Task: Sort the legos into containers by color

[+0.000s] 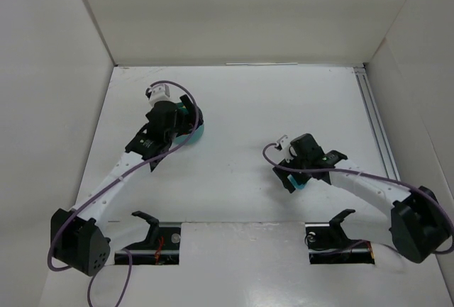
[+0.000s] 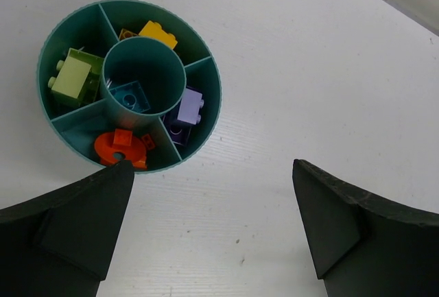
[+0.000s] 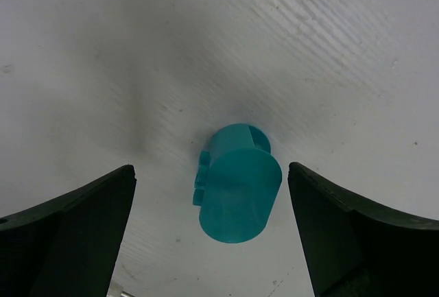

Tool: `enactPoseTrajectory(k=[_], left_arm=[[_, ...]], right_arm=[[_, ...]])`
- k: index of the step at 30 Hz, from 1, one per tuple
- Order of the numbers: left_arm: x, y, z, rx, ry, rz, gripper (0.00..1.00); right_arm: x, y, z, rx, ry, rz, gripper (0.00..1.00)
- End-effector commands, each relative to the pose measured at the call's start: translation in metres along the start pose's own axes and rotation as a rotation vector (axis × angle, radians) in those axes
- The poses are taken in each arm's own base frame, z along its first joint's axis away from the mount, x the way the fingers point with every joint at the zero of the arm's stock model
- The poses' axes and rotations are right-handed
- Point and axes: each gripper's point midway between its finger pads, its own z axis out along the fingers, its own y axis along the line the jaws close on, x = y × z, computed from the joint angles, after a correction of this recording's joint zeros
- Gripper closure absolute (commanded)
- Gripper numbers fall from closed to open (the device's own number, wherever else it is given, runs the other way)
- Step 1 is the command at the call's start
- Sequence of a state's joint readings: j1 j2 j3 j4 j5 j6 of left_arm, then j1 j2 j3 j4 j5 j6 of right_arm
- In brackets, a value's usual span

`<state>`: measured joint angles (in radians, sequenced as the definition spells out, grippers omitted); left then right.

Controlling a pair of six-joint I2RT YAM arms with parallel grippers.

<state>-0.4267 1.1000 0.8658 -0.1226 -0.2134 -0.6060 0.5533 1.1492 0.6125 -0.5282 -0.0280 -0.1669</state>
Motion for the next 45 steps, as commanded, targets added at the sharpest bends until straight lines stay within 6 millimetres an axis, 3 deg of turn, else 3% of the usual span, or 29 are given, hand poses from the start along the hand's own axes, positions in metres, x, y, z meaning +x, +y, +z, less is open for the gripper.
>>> enactPoseTrajectory(k=[1,5,6,9,13,15,16,18,19,22,23,24,25,28,29,30,31,33,35,37,38,41,44,45], left_arm=[[-0.009,-0.009,-0.009,0.050,-0.042,-0.005,0.00],[-0.007,-0.007,-0.010,0.049,-0.041,-0.005,0.00],[-0.004,-0.005,-0.009,0.044,-0.034,-0.003,0.00],[0.000,-0.001,-0.009,0.031,-0.018,0.003,0.00],[0.009,0.006,-0.007,0.007,-0.005,-0.012,0.00],[0.010,0.012,-0.009,-0.011,-0.017,-0.044,0.00],[0.020,0.021,-0.007,-0.043,-0.001,-0.056,0.00],[0.024,0.029,-0.011,-0.061,0.007,-0.093,0.00],[0.027,0.033,-0.015,-0.063,0.009,-0.107,0.00],[0.026,0.049,-0.024,-0.109,-0.002,-0.138,0.00],[0.017,0.054,-0.031,-0.137,-0.045,-0.213,0.00],[0.014,0.059,-0.036,-0.161,-0.066,-0.243,0.00],[0.008,0.063,-0.044,-0.186,-0.091,-0.268,0.00],[-0.010,0.052,-0.066,-0.099,-0.160,-0.368,0.00],[-0.012,0.051,-0.071,-0.082,-0.175,-0.395,0.00],[-0.015,0.051,-0.080,-0.046,-0.206,-0.419,0.00],[-0.017,0.051,-0.083,-0.026,-0.226,-0.415,0.00],[-0.026,0.053,-0.097,0.010,-0.291,-0.452,0.00],[-0.028,0.058,-0.104,0.011,-0.318,-0.460,0.00],[-0.031,0.058,-0.112,0.032,-0.335,-0.478,0.00],[-0.031,0.058,-0.112,0.032,-0.336,-0.478,0.00],[-0.026,0.061,-0.110,0.027,-0.331,-0.476,0.00],[-0.024,0.061,-0.105,0.013,-0.319,-0.470,0.00],[-0.023,0.060,-0.105,0.020,-0.313,-0.469,0.00]], right_arm=[[-0.004,-0.007,0.004,0.065,0.025,0.057,0.04],[-0.006,-0.005,0.013,0.060,0.029,0.059,0.23],[-0.013,-0.005,0.013,0.061,0.009,0.068,0.34],[-0.025,-0.003,0.009,0.063,-0.019,0.050,0.51],[-0.050,0.008,0.005,0.044,-0.096,-0.020,0.62],[-0.073,0.018,0.001,-0.012,-0.183,-0.075,0.63],[-0.102,0.021,-0.003,-0.030,-0.288,-0.103,0.63],[-0.141,0.034,-0.012,-0.098,-0.428,-0.191,0.65],[-0.172,0.039,-0.021,-0.109,-0.547,-0.230,0.65],[-0.238,0.055,-0.042,-0.144,-0.727,-0.343,0.66],[-0.277,0.063,-0.065,-0.130,-0.856,-0.378,0.66],[-0.290,0.066,-0.053,-0.142,-0.863,-0.395,0.66],[-0.304,0.078,-0.056,-0.183,-0.902,-0.420,0.66],[-0.356,0.091,-0.051,-0.233,-1.005,-0.451,0.66],[-0.365,0.105,-0.053,-0.304,-1.042,-0.477,0.66],[-0.391,0.116,-0.073,-0.325,-1.134,-0.500,0.66],[-0.397,0.121,-0.056,-0.351,-1.127,-0.500,0.66],[-0.413,0.143,-0.056,-0.379,-1.165,-0.515,0.66],[-0.434,0.152,-0.048,-0.397,-1.186,-0.520,0.66],[-0.452,0.170,-0.060,-0.430,-1.258,-0.528,0.65],[-0.454,0.173,-0.044,-0.440,-1.250,-0.532,0.65],[-0.467,0.189,-0.034,-0.470,-1.263,-0.524,0.63],[-0.477,0.191,-0.031,-0.473,-1.283,-0.517,0.63],[-0.475,0.191,-0.017,-0.467,-1.262,-0.508,0.62]])
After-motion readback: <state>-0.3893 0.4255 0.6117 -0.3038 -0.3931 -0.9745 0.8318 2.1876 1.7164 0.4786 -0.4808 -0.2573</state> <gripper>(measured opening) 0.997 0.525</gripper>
